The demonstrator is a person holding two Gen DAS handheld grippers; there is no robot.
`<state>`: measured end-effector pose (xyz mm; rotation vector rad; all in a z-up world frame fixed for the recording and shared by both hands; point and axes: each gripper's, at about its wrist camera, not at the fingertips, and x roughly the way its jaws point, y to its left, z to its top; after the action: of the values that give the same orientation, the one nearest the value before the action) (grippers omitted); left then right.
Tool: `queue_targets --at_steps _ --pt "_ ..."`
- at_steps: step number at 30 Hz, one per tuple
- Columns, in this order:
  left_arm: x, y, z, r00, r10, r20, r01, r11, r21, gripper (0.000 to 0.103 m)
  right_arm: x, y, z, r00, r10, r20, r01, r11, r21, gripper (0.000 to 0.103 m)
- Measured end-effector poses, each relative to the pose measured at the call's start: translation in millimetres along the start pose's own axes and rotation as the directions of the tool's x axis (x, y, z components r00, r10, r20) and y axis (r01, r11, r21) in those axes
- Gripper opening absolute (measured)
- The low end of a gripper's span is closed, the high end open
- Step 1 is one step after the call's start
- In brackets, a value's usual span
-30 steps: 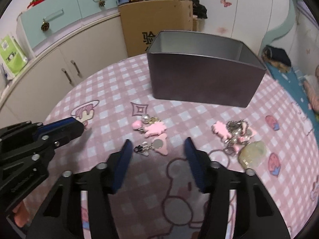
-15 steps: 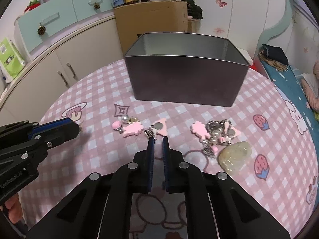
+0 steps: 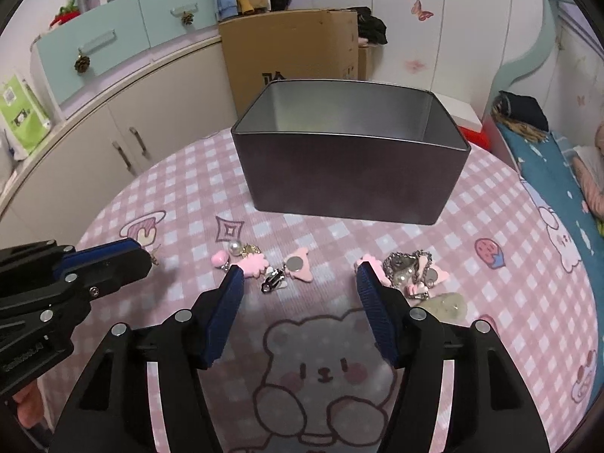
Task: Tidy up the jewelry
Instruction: 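Grasp a silver charm earring with the right tool while the left holds its earring, then lower both held earrings into the grey box and open both tools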
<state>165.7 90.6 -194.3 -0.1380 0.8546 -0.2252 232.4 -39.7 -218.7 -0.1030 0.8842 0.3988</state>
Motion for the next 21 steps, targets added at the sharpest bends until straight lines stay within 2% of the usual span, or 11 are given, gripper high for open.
queue_targets --at_steps 4,7,10,12,19,21 --pt "0 1 0 1.0 -0.002 -0.002 0.002 1.0 -0.003 0.009 7 4 5 1.0 0.014 -0.01 -0.015 0.999 -0.031 0.059" --pt "-1 3 0 1.0 -0.003 -0.003 0.003 1.0 -0.009 0.009 15 5 6 0.999 0.024 -0.04 -0.026 0.998 -0.049 0.04" --pt "0 4 0 1.0 -0.004 -0.004 0.004 1.0 -0.01 0.009 15 6 5 0.999 0.019 -0.033 -0.021 0.998 -0.061 0.034" --pt "0 4 1 1.0 -0.008 -0.006 0.008 1.0 -0.014 0.009 15 4 5 0.999 0.021 -0.03 -0.023 0.998 -0.059 0.023" --pt "-1 -3 7 1.0 -0.029 0.002 0.029 1.0 0.005 0.009 6 -3 1 1.0 0.025 -0.015 -0.026 0.998 -0.052 0.011" --pt "-1 -6 9 0.999 -0.032 0.007 0.032 0.999 0.012 0.009 4 -5 1 1.0 0.027 -0.012 -0.028 0.999 -0.047 0.011"
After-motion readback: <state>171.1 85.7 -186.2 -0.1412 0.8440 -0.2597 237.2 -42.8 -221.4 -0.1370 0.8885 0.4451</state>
